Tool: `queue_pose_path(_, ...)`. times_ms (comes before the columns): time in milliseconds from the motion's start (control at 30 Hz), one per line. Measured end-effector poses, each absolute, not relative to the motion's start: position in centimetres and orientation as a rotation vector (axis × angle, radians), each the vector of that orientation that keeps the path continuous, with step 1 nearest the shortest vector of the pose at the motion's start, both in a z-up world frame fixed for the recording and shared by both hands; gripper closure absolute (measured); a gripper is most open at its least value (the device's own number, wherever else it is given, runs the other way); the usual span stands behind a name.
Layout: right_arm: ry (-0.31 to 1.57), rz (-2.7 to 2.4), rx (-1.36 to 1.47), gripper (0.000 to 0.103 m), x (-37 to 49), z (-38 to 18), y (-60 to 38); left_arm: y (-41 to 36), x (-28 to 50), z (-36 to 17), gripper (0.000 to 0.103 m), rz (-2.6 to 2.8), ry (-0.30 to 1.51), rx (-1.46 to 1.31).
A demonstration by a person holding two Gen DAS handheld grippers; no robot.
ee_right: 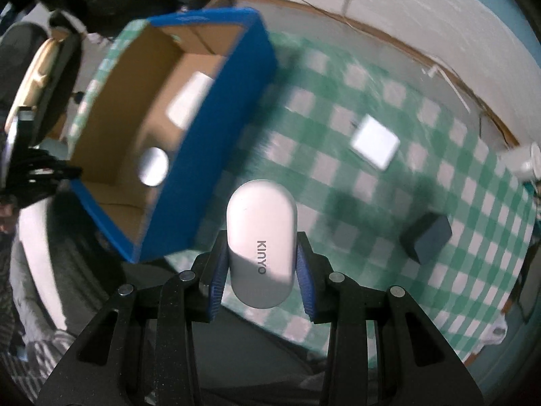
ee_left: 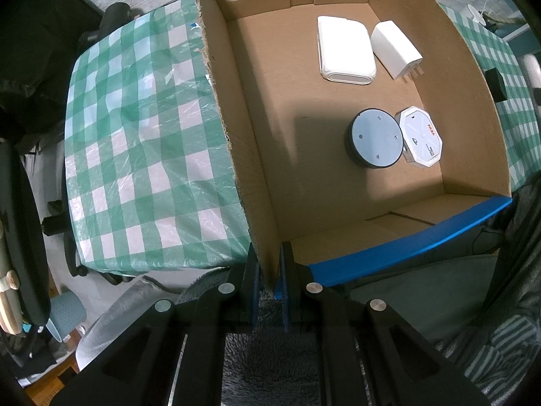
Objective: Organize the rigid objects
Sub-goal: 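Carry the KINYO earbud case with the right gripper and drop it into the box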
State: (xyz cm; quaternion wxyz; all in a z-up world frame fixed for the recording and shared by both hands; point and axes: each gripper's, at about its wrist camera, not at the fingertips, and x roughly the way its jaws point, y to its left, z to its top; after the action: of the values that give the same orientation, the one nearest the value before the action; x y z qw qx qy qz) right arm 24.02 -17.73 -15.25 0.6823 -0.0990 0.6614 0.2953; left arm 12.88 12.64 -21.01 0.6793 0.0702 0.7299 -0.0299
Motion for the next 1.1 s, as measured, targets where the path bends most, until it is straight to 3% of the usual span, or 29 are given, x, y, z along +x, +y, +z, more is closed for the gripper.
queue_pose_path(300,1.421,0.788,-0.269,0.067,23.4,-12.6,-10.2,12.5,12.8,-21.0,0.094,-0.065,1.640,0.171)
queue_pose_path(600,1.455,0.807,-0.339,0.067,22.6,-15.7,-5.2,12.4,12.7,-21.0,0.094,-0.066,1.638,0.174)
queue_pose_path(1100,1.468,0.755,-0.348,0.066,22.6,-18.5,-4.8,12.4,12.8,-20.9,0.094,-0.068,1.636,0.171)
